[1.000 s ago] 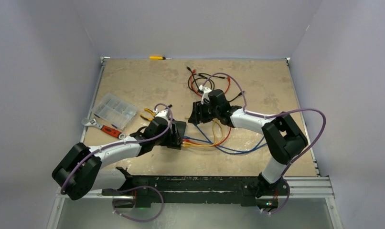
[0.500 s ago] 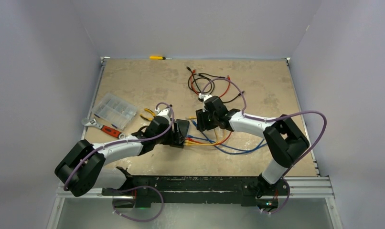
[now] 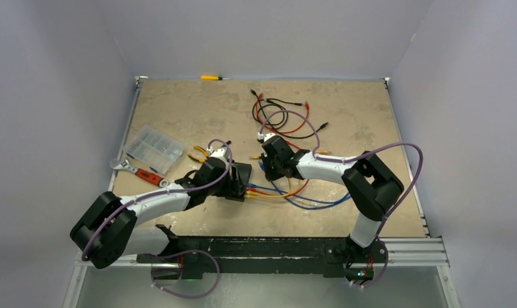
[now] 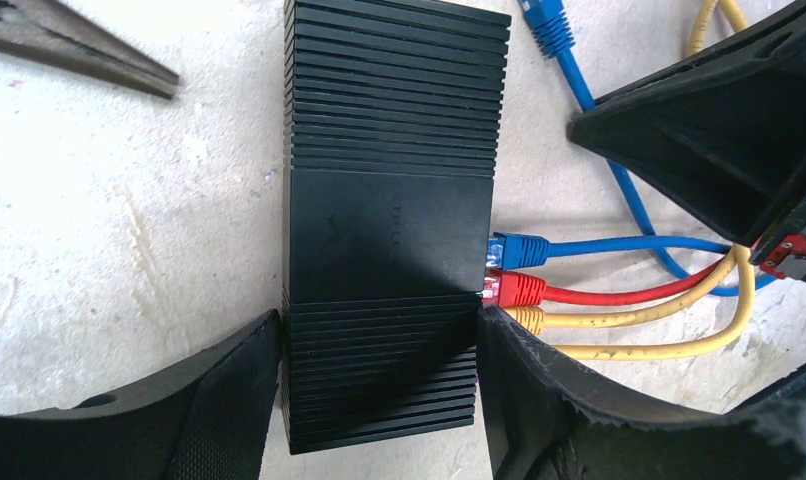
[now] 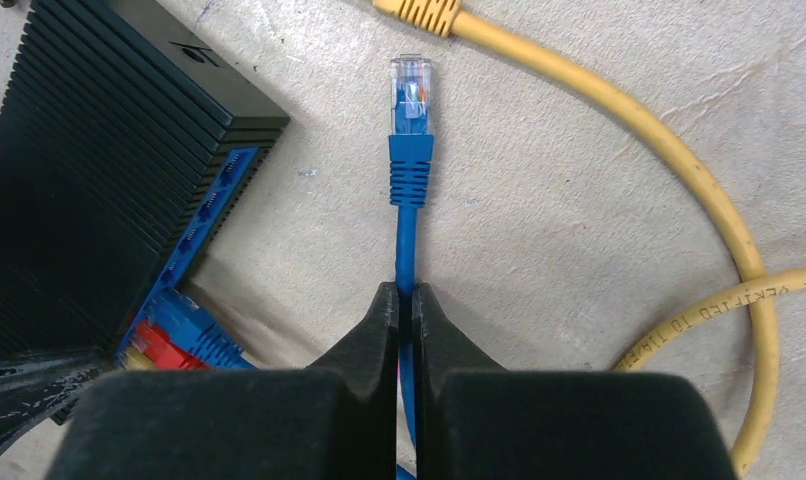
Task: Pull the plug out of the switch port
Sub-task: Pick up the connector from the center of the board, then place the connector at the center of the board.
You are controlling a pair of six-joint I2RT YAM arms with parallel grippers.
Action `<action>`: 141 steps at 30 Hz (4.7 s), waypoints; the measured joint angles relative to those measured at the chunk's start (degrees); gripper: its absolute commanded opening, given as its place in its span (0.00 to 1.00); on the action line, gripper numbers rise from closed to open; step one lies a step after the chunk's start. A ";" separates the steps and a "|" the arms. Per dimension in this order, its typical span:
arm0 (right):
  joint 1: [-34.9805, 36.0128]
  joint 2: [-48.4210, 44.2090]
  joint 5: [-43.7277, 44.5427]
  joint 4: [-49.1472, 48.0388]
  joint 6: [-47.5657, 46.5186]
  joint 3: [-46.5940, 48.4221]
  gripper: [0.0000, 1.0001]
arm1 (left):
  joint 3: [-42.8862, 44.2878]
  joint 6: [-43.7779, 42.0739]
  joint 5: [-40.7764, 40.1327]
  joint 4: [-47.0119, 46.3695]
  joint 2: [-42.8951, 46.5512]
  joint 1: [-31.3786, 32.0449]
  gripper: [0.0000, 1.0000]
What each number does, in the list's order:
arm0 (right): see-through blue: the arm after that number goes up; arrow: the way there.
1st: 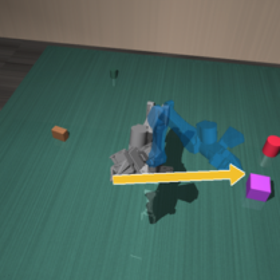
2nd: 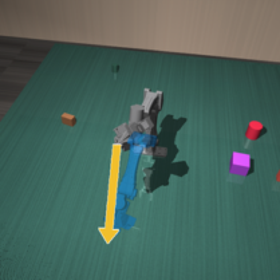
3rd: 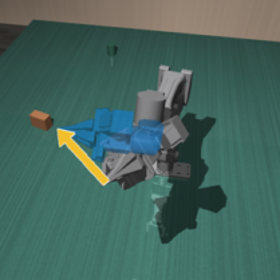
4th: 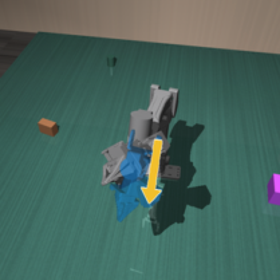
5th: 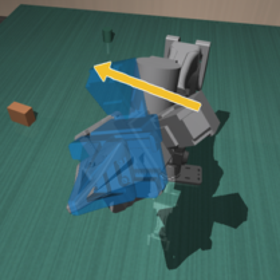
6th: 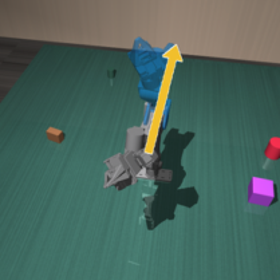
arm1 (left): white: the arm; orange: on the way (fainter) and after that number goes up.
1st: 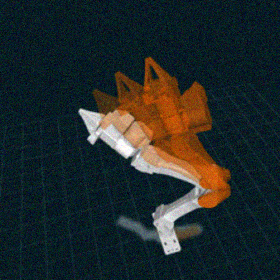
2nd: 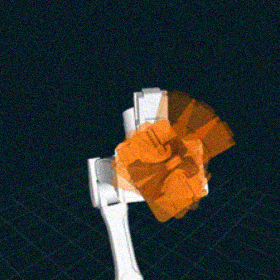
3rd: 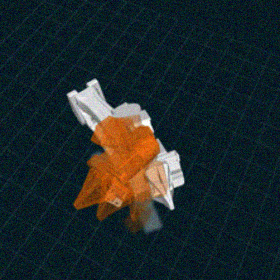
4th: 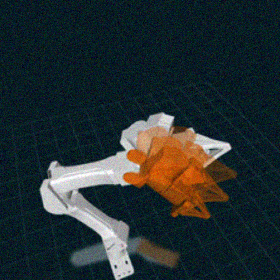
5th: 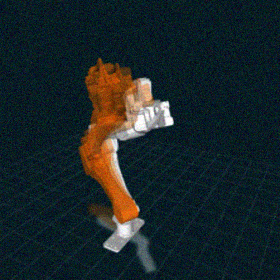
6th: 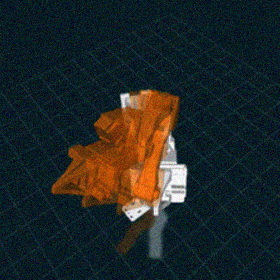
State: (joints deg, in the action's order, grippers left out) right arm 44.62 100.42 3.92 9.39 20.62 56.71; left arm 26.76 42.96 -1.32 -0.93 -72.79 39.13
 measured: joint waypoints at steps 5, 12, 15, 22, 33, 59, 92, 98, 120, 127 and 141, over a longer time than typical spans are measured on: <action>0.00 -0.31 -1.22 0.42 0.52 0.20 0.00 | -0.11 0.11 -0.83 2.01 1.05 0.00 0.00; -0.04 -7.02 -5.99 0.46 2.56 0.59 0.00 | -0.22 0.13 -0.81 1.88 1.07 0.00 0.00; -0.13 -12.17 -8.72 -1.18 4.02 0.61 0.00 | -0.33 0.13 -0.83 1.77 1.14 0.00 0.00; -0.76 -19.23 -15.87 -6.21 7.26 1.73 0.00 | -1.03 0.39 -0.79 0.94 1.64 0.00 0.00; -2.97 -23.19 -23.98 -11.32 12.00 2.23 0.00 | -1.60 0.55 -0.57 0.26 2.05 0.00 0.00; -8.11 -24.22 -39.45 -16.52 16.81 11.08 0.00 | -1.97 0.55 -0.37 -1.44 1.55 0.00 0.00; -10.91 -28.81 -36.28 -9.73 12.59 19.71 0.00 | -2.27 0.55 -0.33 -3.37 1.07 0.00 0.00; -15.21 -28.81 -37.00 -9.22 12.37 16.94 0.00 | -2.89 0.55 -0.61 -0.90 3.30 0.00 0.00; -28.63 -31.69 -40.94 -1.46 8.46 14.47 0.00 | -2.82 0.33 -0.68 -0.26 3.34 0.00 0.00; -28.89 -28.85 -46.93 -6.27 11.50 16.70 0.00 | -2.25 0.07 -0.70 -0.24 2.62 0.00 0.00; -28.89 -22.51 -50.90 -13.07 13.57 26.67 0.00 | -1.16 -0.59 -0.70 -0.55 0.96 0.00 0.00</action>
State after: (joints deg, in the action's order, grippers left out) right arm 15.73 77.91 -46.98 -3.68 34.20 83.37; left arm 25.61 42.37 -2.02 -1.48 -71.83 39.13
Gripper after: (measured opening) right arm 0.023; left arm 0.638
